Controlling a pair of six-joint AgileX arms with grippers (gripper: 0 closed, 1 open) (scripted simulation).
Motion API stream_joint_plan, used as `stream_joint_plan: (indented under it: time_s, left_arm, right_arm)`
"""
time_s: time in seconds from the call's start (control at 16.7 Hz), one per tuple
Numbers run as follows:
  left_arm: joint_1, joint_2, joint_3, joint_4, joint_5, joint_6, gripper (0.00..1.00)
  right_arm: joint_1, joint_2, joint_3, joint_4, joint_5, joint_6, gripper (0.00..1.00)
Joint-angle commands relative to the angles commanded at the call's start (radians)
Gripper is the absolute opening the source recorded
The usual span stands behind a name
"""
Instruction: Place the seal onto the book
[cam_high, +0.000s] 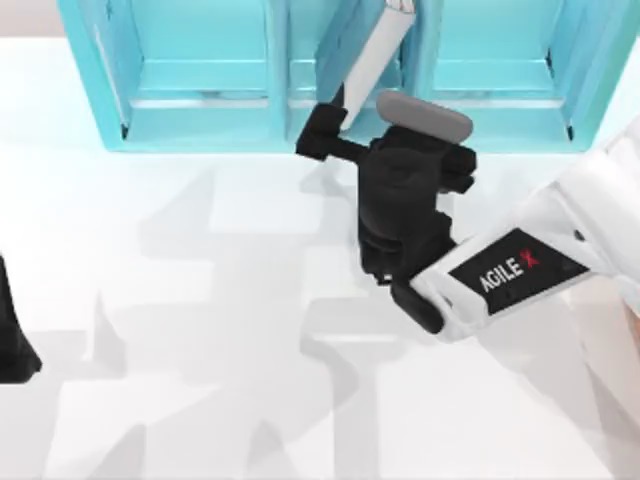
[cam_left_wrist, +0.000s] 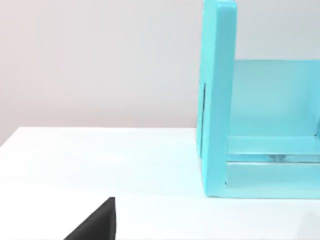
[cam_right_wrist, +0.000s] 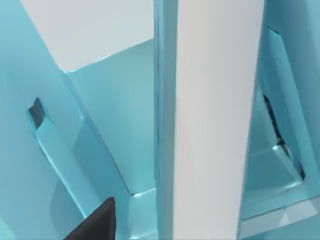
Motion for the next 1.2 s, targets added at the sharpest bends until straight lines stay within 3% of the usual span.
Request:
stream_joint_plan:
  time_s: [0.6, 1.2]
  left_arm:
    - [0.000, 0.000, 0.000, 0.000, 0.000, 0.000, 1.00]
    - [0.000, 0.000, 0.000, 0.000, 0.000, 0.000, 1.00]
  right_arm:
    - [0.013, 0.041, 0.029, 0.009, 0.005, 0.007, 1.00]
    - [-0.099, 0.235, 0.444, -0.201, -0.107, -0.003, 1.00]
